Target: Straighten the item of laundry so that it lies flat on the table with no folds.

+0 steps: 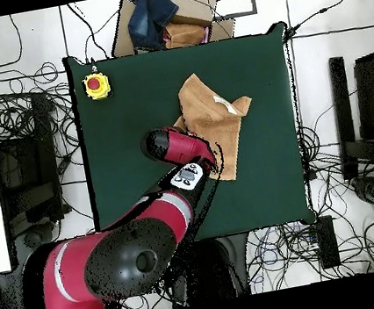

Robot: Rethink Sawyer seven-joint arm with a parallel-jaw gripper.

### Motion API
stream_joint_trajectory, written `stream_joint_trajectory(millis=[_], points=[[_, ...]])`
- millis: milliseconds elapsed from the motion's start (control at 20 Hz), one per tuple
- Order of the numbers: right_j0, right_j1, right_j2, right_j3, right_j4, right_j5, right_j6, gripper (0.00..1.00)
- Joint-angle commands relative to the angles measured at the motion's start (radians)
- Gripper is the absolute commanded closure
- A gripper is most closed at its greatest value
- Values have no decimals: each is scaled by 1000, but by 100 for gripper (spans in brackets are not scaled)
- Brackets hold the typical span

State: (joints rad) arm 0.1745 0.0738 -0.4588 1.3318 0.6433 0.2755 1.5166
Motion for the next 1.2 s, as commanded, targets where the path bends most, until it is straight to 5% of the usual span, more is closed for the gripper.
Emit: stream_joint_trajectory(millis=[50,700,1200], points=[[47,97,-12,-112,25,86,294,100],[143,273,-145,-283,141,175,499,100],[154,215,-105,-251,120,228,571,100]])
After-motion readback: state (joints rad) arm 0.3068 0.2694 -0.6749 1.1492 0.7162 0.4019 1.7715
